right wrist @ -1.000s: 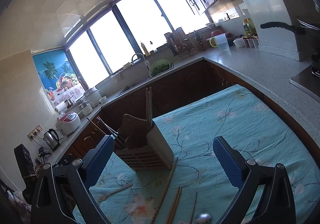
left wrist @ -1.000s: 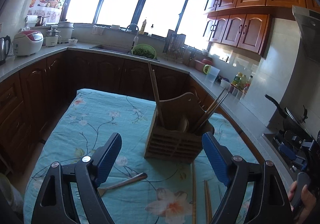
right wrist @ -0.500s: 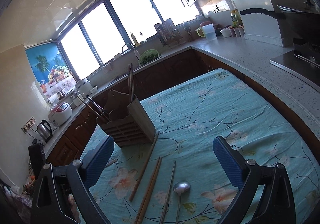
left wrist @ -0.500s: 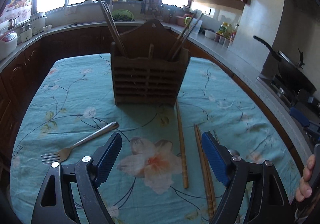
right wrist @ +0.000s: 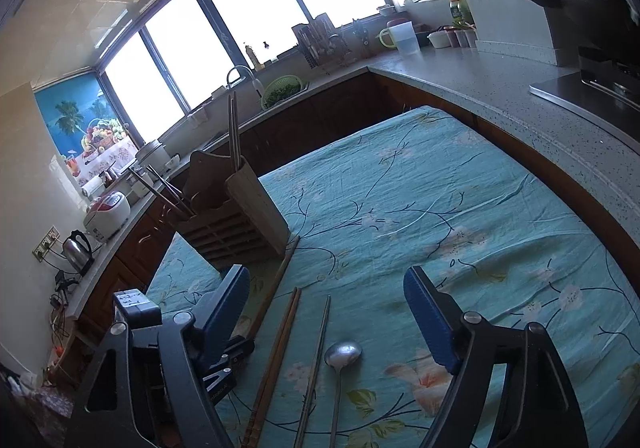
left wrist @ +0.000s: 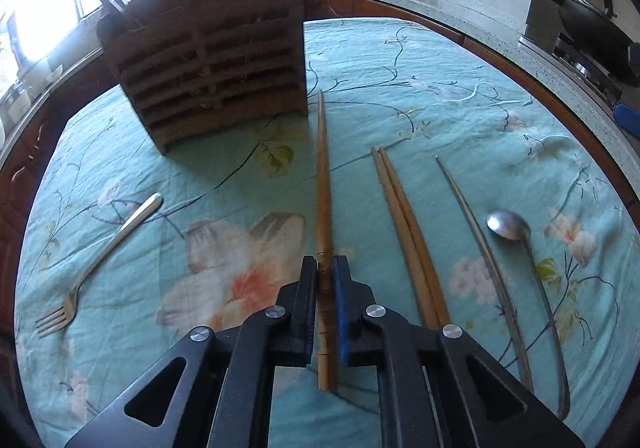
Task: Organize utensils
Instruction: 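Grasp a wooden chopstick with the left tool while the right tool grasps a metal chopstick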
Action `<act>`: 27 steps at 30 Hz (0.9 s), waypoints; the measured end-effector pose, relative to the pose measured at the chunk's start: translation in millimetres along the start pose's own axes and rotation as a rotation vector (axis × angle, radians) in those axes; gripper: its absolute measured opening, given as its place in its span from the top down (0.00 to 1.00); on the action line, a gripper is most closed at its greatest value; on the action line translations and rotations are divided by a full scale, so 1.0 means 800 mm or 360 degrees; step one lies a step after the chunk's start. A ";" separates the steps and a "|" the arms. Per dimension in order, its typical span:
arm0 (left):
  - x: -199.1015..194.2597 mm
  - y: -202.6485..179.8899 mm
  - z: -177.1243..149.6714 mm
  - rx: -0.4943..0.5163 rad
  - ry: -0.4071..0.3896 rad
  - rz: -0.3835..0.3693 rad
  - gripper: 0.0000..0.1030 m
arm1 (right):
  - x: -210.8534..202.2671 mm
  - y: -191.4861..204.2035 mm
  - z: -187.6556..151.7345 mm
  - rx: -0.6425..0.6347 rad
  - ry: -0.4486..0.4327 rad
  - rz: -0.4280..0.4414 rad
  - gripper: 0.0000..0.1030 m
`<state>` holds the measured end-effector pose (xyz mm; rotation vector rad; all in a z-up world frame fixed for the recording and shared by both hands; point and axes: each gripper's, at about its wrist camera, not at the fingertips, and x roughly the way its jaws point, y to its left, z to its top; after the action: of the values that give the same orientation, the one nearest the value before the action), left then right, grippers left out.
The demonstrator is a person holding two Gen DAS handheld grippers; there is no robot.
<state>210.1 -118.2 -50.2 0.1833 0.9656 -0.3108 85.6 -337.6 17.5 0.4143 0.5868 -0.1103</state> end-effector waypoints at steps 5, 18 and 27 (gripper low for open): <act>-0.040 0.031 -0.058 -0.0138 -0.0015 0.0054 0.93 | 0.008 -0.001 -0.007 0.0000 0.0040 0.0024 0.28; -0.093 0.086 -0.084 -0.0449 -0.0019 -0.0082 0.71 | 0.073 0.023 -0.037 -0.0108 0.0286 0.0013 0.44; -0.010 0.097 0.002 -0.0315 0.0054 -0.0053 0.69 | 0.134 0.041 -0.045 -0.0284 0.0495 -0.0156 0.62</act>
<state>233.6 -44.4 -41.9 -0.0083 1.0275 -0.2412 163.2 -291.7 -58.0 0.2295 0.9165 -0.0870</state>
